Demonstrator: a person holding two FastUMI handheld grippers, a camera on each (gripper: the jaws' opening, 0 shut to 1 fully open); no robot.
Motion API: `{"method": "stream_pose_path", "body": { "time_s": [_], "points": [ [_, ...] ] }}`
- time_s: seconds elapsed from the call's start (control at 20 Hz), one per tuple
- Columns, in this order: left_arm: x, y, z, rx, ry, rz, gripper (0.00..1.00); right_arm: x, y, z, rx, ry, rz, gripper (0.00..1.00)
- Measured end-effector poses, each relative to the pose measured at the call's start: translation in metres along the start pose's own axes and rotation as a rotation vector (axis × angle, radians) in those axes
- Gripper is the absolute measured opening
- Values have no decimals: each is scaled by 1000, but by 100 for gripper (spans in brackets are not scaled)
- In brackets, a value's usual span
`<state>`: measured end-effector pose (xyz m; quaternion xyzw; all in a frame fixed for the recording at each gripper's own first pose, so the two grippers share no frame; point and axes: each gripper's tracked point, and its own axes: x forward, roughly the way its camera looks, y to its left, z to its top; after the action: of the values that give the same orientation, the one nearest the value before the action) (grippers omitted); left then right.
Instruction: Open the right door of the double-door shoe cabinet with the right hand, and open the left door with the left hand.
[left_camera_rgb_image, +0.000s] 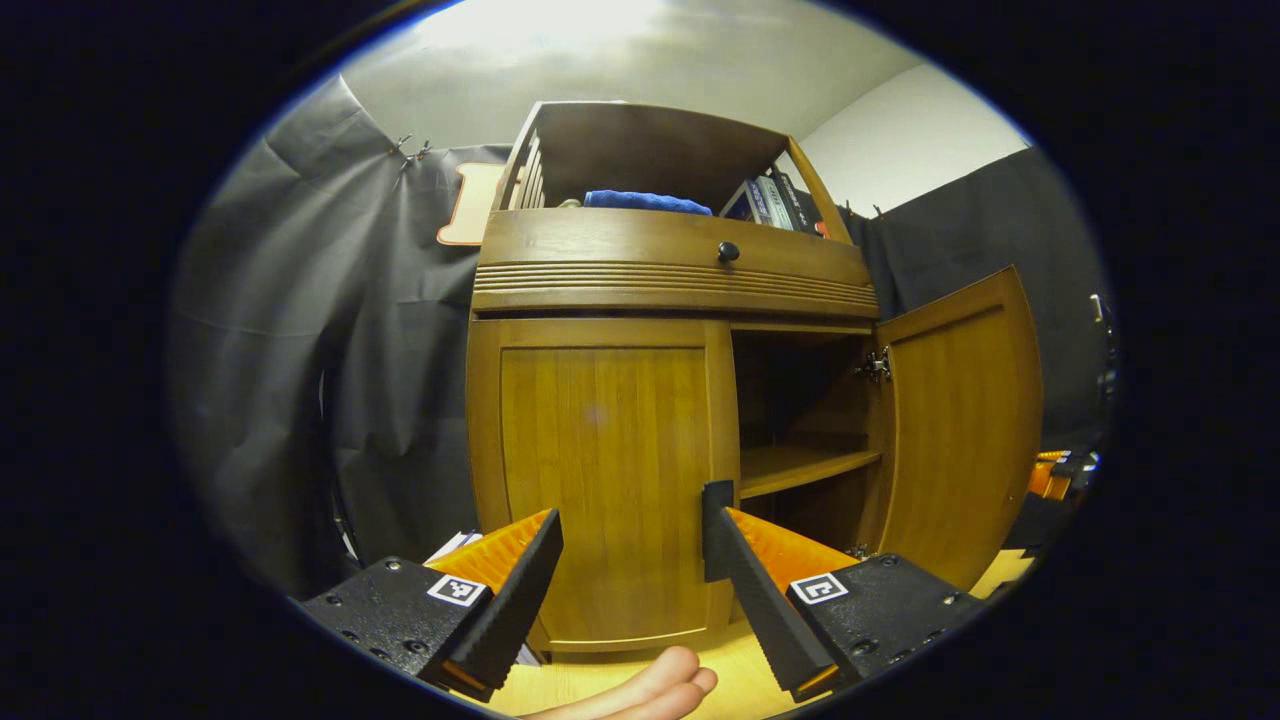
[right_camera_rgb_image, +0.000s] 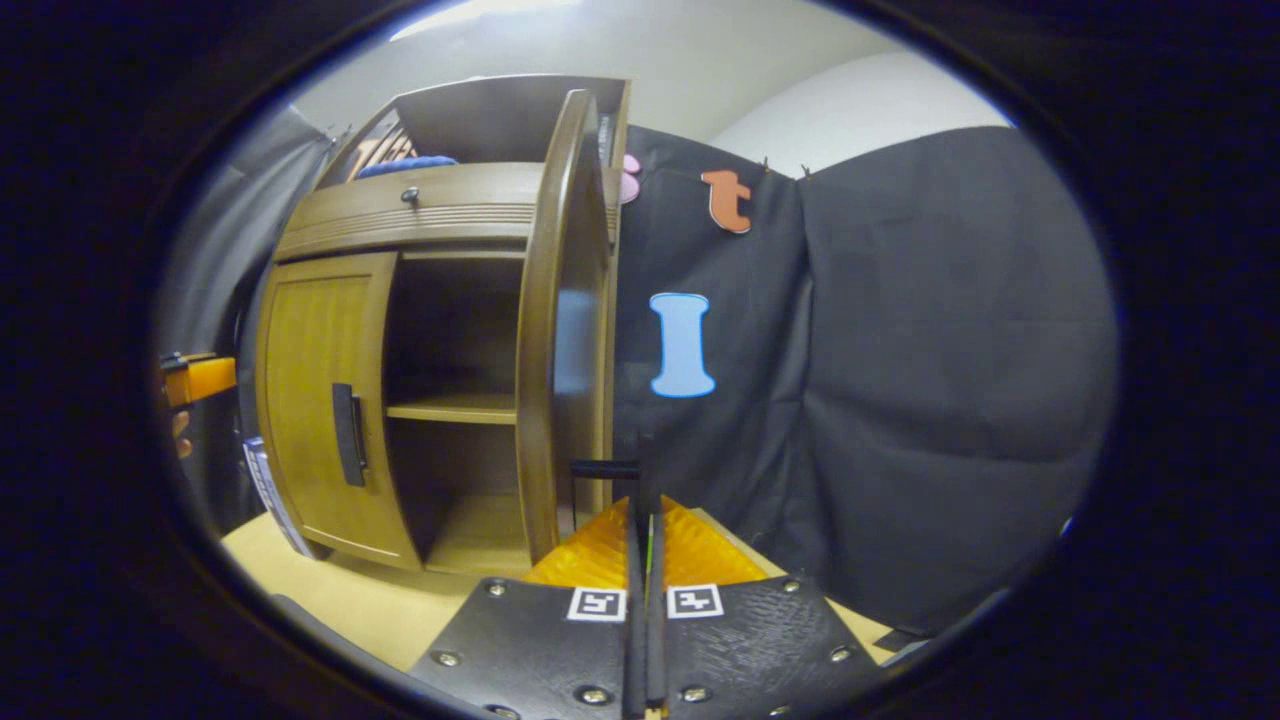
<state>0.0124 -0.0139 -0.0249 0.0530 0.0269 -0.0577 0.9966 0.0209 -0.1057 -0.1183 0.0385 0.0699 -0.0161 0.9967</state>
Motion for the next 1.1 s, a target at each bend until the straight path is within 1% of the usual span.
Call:
{"method": "stream_pose_path", "body": {
  "time_s": [0.1, 0.15, 0.25, 0.3, 0.45, 0.5, 0.55, 0.6, 0.7, 0.95, 1.05, 1.1],
  "points": [
    [2, -2, -3, -4, 11, -3, 95, 5, -15, -1, 17, 13, 30, 1],
    [4, -3, -4, -4, 17, -4, 93, 7, -22, -1, 17, 15, 45, 1],
    [6, -3, -7, 2, 25, -3, 95, 12, -32, 0, 23, 23, 95, 1],
    [7, -4, -9, 6, 28, 0, 93, 15, -39, 0, 18, 23, 120, 1],
    [11, -7, -13, 14, 39, -7, 93, 27, -59, 1, 46, 34, 192, 1],
    [13, -8, -14, 13, 43, -11, 96, 29, -62, 1, 50, 38, 219, 1],
    [13, -8, -15, 11, 47, -11, 93, 30, -65, 3, 48, 40, 239, 1],
    [14, -7, -16, 12, 49, -8, 93, 34, -69, 2, 45, 44, 262, 5],
    [15, -7, -18, 16, 53, 1, 93, 36, -69, 2, 57, 51, 294, 4],
    [23, -11, -29, 13, 85, 2, 93, 34, -66, 1, 45, 56, 304, 4],
    [26, -15, -29, 5, 82, -4, 93, 29, -80, 0, 17, 66, 261, 5],
    [27, -17, -29, 2, 77, -6, 95, 31, -78, -1, 8, 71, 237, 20]
  ]
}}
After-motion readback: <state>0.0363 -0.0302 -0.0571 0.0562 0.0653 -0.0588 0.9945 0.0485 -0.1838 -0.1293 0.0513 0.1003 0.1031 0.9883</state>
